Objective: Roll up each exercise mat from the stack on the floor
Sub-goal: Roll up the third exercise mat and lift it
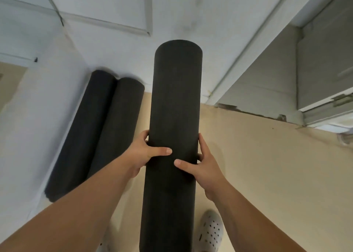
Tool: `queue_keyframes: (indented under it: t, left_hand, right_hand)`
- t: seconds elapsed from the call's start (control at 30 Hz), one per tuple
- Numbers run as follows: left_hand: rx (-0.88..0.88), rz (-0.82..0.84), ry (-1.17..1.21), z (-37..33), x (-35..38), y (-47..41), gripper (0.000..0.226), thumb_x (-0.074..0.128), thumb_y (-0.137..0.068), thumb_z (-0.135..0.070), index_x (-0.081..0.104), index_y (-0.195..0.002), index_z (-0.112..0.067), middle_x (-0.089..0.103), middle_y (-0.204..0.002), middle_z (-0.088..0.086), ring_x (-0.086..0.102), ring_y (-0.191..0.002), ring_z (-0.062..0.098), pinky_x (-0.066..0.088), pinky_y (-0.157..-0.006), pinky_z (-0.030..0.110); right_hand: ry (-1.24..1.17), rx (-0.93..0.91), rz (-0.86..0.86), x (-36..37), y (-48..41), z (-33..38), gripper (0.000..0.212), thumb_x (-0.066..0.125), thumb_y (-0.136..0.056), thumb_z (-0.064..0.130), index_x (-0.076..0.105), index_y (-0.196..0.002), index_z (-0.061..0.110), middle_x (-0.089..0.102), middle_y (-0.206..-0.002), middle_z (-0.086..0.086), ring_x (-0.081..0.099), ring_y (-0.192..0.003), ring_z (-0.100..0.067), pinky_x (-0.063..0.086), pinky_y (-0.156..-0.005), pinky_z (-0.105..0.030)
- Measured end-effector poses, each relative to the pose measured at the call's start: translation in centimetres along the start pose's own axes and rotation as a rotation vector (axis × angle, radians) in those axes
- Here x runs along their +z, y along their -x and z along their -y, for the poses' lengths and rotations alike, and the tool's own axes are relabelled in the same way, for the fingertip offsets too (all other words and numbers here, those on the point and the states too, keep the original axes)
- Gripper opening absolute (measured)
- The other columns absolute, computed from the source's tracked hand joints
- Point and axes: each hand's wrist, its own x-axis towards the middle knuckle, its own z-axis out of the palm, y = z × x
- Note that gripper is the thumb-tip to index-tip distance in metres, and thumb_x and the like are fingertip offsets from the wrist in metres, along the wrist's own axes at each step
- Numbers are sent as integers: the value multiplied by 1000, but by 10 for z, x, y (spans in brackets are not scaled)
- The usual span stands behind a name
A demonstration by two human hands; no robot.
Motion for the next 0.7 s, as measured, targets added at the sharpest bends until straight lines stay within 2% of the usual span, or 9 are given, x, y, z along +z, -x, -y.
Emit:
queue_keyframes:
  t: [0.13, 0.27, 0.37, 0.43, 0.5, 0.6, 0.7]
  left_hand:
    - [-20, 24, -51, 49, -7, -113, 71, 89, -73, -24, 44, -127, -36, 62, -116, -7, 62, -99, 16, 51, -72, 35]
    - [-36, 60, -81, 96, -16, -209, 63, 86, -77, -29, 45, -125, -32, 60, -117, -8, 59, -103, 17, 52, -89, 46]
    - [-42, 98, -87, 128, -27, -263, 67, 84, -77, -30, 49, -134, -26, 63, -126, -1, 60, -114, 24, 50, -100, 52]
    - [-41, 100, -57, 145, -34, -286, 75, 87, -68, -34, 52, -134, -24, 64, -128, 2, 60, -117, 27, 48, -103, 53]
    - [-50, 63, -1, 159, -43, -302, 75, 88, -65, -36, 56, -131, -24, 66, -128, 5, 62, -116, 28, 49, -103, 49]
    - [-72, 11, 71, 175, -57, -307, 59, 79, -81, -30, 56, -135, -22, 68, -126, 7, 66, -111, 26, 53, -87, 39]
    - [-33, -68, 81, 183, -68, -306, 78, 81, -81, -32, 45, -149, -29, 63, -132, 3, 64, -114, 24, 53, -85, 37]
  right_hand:
    - [12, 0, -42, 9, -97, -65, 120, 99, -66, 34, 23, -157, 55, 57, -130, 24, 59, -122, -10, 57, -99, -34]
    - [67, -34, -118, 25, -180, -127, 128, 98, -59, 49, 18, -159, 54, 56, -138, 23, 60, -125, -12, 56, -104, -41]
    - [154, -57, -166, 40, -224, -162, 134, 92, -54, 61, 10, -160, 54, 55, -142, 16, 59, -127, -17, 56, -104, -45]
    - [214, -46, -183, 51, -246, -177, 137, 87, -52, 69, 4, -160, 54, 55, -142, 10, 58, -127, -19, 55, -104, -45]
    - [256, -29, -151, 60, -258, -188, 140, 86, -53, 70, -1, -161, 52, 53, -146, 7, 56, -131, -20, 52, -107, -45]
    - [288, -17, -70, 74, -258, -198, 135, 94, -69, 48, -4, -163, 48, 45, -157, 11, 49, -140, -17, 46, -115, -42]
    - [296, -21, -68, 83, -257, -204, 133, 94, -71, 42, -1, -163, 48, 41, -159, 14, 46, -143, -16, 44, -117, -42]
